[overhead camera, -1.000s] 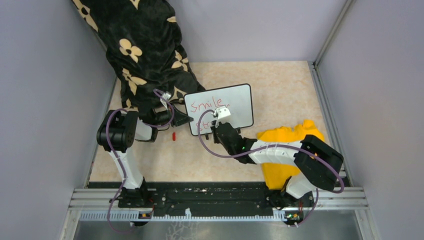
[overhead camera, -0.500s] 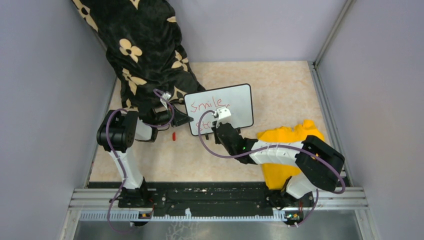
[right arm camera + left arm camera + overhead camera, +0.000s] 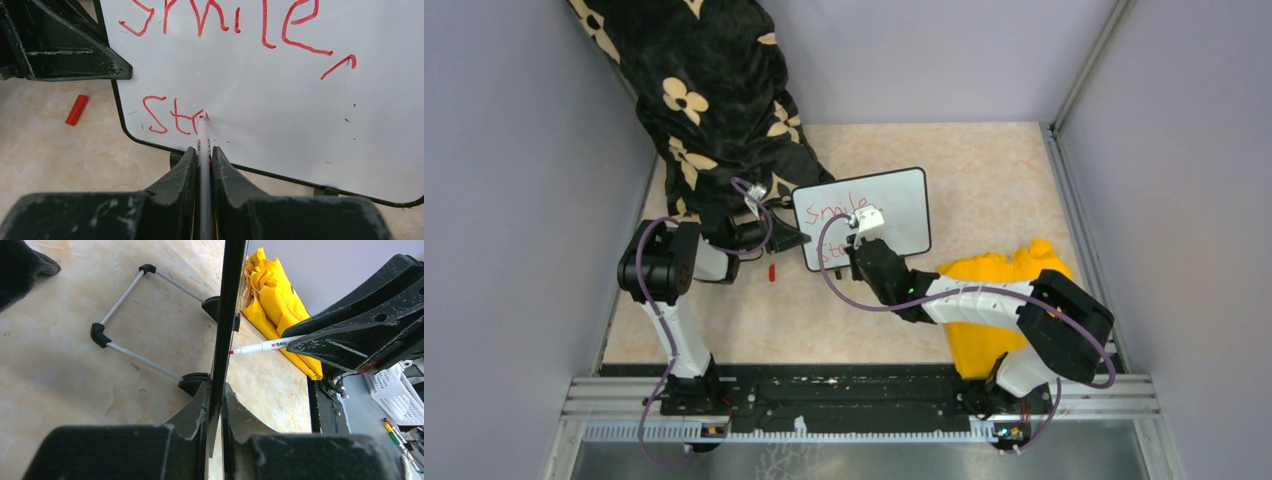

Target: Write a sentence on the whiteboard

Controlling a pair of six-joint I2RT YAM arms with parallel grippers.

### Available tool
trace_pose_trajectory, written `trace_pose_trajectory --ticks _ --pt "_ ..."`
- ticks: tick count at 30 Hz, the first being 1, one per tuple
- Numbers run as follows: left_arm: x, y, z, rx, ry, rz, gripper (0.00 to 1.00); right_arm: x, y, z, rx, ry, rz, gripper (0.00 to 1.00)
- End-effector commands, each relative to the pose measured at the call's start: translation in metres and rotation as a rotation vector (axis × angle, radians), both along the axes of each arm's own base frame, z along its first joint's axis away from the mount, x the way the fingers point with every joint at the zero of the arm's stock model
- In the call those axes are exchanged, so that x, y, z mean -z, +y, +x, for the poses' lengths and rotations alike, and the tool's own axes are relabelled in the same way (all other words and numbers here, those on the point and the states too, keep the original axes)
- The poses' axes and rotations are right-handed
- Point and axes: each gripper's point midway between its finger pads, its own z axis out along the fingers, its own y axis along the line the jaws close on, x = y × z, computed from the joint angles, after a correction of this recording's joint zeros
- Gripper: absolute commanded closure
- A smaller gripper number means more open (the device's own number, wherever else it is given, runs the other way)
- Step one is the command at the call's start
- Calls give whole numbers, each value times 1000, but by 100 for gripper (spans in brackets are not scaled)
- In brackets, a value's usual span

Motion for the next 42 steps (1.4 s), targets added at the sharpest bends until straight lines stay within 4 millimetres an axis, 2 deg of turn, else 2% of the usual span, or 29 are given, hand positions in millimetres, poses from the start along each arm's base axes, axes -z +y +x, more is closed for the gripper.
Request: trace_pose_trajectory --ticks 1,7,19,25,29,37,42 --pt "18 -2 -3 -6 85 20 100 -35 -3 20 59 -74 53 100" --pt "18 -2 -4 -6 84 20 100 -26 -5 19 54 -57 39 100" --pt "18 -2 -3 -6 86 20 100 -4 -16 4 38 -6 35 100" --pt "18 -2 -4 -5 86 21 100 0 -18 1 35 5 29 100" --pt "19 -2 -4 -3 86 22 100 -5 -19 1 36 -1 37 100" --pt "19 -3 -4 -3 87 22 100 -39 -16 6 39 -67 85 100" --pt "19 -3 -4 -3 88 22 100 -45 -13 13 40 -80 87 100"
